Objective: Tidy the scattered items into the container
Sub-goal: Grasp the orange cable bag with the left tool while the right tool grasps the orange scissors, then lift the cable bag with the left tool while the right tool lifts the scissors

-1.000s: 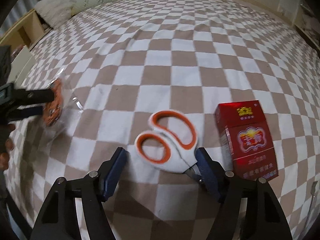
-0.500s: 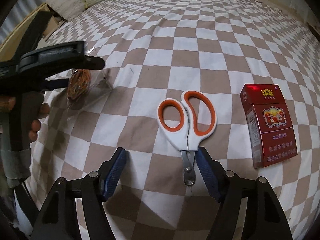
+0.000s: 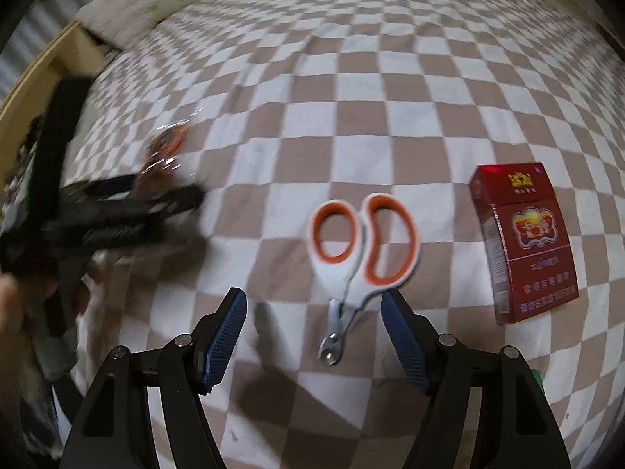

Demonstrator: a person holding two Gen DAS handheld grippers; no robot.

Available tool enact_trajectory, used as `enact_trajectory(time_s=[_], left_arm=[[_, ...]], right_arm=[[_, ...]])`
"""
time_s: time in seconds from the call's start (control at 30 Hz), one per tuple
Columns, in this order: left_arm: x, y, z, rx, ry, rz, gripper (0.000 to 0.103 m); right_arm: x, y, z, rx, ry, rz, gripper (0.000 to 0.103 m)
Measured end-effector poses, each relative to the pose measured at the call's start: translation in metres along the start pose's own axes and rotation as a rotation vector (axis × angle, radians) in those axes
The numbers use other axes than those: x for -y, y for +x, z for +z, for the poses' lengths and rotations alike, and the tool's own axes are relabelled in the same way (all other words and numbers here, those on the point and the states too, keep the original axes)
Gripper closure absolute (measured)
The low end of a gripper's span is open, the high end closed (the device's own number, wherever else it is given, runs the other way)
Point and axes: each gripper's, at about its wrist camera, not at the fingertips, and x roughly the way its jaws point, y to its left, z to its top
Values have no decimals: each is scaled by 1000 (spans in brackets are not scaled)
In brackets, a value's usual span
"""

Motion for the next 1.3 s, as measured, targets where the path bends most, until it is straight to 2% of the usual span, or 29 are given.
enact_trajectory(time_s=[0.23, 0.3, 0.37, 0.43, 0.57, 0.7, 0.77, 0.93, 1.3], left_arm=[[-8, -2, 2, -4, 29, -22, 21], [-11, -2, 4, 0, 21, -20, 28], [-14, -3, 6, 2, 13, -17, 43], [-17, -3, 7, 3, 8, -16, 49], [-21, -3, 10, 5, -2, -12, 57], [-23, -3, 12, 4, -10, 2, 63], [-23, -4, 13, 5, -15, 14, 71], [-26, -5, 14, 4, -37, 26, 75], [-34, -22, 22, 30, -97, 29, 76]], right_arm=[[-3, 13, 13, 22, 29, -106, 31], [-3, 16, 18, 34, 34, -126, 31], [-2, 19, 21, 40, 35, -139, 31], [-2, 21, 23, 46, 36, -143, 30], [-7, 26, 26, 52, 14, -163, 31], [-15, 28, 24, 54, -13, -187, 37], [-19, 28, 23, 55, -26, -199, 38], [-28, 27, 15, 47, -35, -186, 38], [-46, 8, 6, 55, -29, -148, 38]])
